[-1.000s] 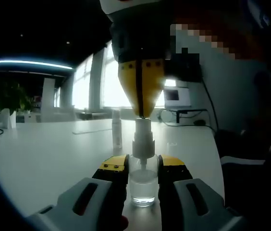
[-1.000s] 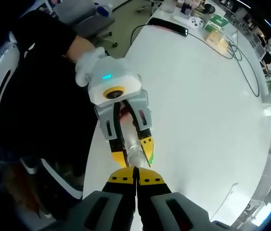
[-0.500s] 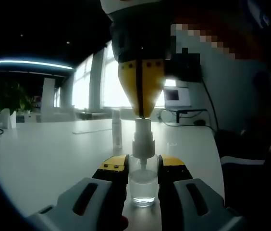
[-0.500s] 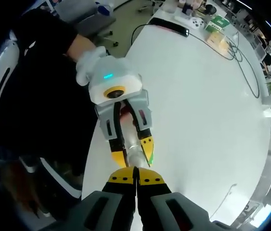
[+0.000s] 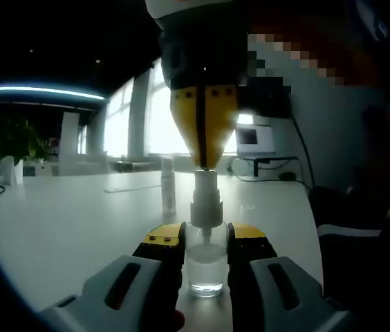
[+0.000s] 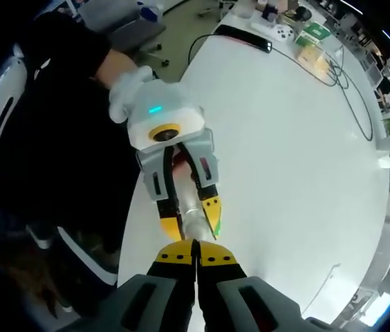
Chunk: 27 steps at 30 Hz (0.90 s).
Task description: Clamp pump bottle remove cover press pump head put on cover
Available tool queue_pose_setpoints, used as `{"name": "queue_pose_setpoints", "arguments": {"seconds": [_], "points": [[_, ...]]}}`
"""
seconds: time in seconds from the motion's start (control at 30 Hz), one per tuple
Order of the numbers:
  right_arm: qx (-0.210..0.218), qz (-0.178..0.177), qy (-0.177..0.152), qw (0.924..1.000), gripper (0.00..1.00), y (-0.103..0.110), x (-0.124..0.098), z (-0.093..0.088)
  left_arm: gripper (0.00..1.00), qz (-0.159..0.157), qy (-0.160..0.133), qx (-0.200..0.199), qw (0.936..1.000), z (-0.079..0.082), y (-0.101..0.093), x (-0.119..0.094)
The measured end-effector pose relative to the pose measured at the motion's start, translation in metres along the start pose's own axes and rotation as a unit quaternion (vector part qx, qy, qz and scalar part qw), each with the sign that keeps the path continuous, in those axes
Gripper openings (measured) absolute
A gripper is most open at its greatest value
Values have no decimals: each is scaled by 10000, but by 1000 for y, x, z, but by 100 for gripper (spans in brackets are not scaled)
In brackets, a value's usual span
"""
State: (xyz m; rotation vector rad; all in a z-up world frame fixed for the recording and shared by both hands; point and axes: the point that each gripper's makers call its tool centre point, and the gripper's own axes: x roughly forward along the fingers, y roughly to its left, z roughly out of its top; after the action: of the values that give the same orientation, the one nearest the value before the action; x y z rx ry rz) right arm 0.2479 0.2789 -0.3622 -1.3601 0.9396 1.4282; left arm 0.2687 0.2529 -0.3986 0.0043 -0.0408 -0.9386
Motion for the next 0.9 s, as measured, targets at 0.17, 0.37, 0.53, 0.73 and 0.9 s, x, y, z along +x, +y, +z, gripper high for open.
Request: {"name": "queue_pose_setpoints", "arguments": {"seconds": [0.17,0.37,0.53,0.73,0.9], "points": [[36,-15,13,10000,0,0,4,0,15,1,1,-5,10000,0,-2,-1],[10,-52,72,10000,0,1,7,0,15,8,3,-4,10000,1,0,-1],[-122,-164,1,9998,0,2,4,-1,15,2,1,-4,10000,1,-1,0],[59,-138,-245,9996,0,0,-2,-2,15,3,-2,5,10000,1,0,0],[157,-120,-338,9992,0,-1,-2,-1,15,5,-3,3,10000,2,-1,0]]}}
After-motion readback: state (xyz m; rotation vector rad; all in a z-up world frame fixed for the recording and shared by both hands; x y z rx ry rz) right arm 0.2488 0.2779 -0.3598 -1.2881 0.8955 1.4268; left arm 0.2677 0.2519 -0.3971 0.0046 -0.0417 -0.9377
